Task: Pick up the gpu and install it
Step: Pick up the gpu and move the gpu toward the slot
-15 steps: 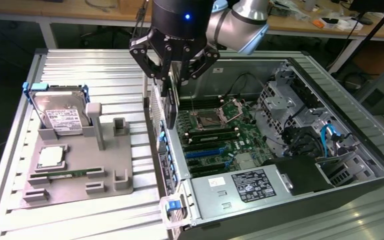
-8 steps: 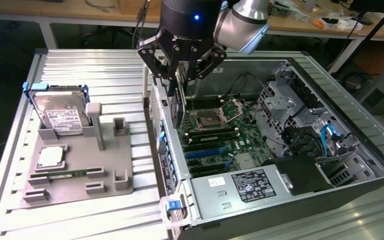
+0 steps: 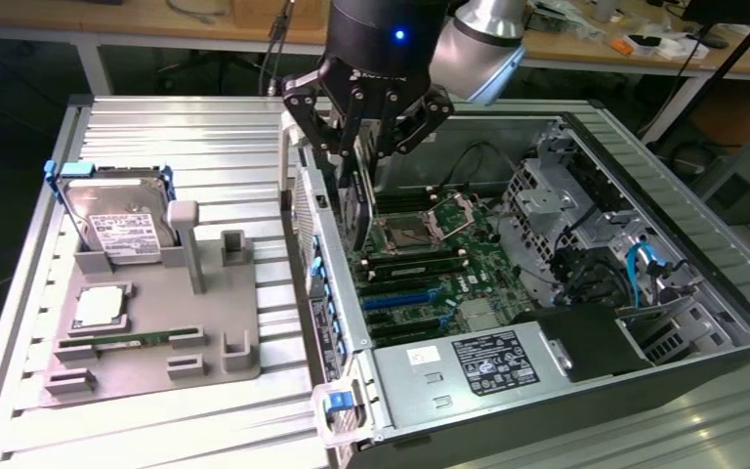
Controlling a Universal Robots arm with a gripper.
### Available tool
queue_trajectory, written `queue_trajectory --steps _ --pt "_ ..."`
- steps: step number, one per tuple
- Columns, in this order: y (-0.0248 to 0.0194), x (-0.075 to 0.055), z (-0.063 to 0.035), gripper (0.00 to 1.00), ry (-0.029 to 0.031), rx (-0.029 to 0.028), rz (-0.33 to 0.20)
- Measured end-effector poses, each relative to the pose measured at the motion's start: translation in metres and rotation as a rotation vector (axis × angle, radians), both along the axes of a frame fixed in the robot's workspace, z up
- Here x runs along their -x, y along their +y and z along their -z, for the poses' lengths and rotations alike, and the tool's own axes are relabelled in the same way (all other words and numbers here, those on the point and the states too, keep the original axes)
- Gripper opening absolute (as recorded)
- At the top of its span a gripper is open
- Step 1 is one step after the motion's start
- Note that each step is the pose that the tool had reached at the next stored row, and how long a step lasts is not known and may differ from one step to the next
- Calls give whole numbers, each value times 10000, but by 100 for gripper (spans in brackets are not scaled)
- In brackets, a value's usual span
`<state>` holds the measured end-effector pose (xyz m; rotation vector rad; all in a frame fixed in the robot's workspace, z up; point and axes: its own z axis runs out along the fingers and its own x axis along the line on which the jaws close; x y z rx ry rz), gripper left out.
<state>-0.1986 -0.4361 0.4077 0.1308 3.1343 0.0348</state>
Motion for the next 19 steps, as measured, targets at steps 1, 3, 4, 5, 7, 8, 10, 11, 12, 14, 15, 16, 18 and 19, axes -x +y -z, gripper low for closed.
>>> queue_trajectory --steps 1,3,4,5,7,8,10,11,12,14,15,16,18,19 --pt "0 -13 0 27 0 0 -1" --pt "0 -42 0 27 0 0 0" --pt "0 -57 0 27 0 0 0" --pt "0 -71 0 27 0 0 0" --pt "0 -104 0 27 0 0 0" --pt "0 -117 0 27 0 0 0" --pt "0 -144 0 27 0 0 0" --pt "0 -159 0 27 0 0 0" --pt "0 -174 1 27 -1 -1 0" --pt "0 -200 1 27 0 0 0" --pt "0 -214 1 27 0 -1 0" --pt "0 -237 1 27 0 -1 0" --pt "0 -271 1 27 0 0 0" --pt "0 -289 1 27 0 0 -1"
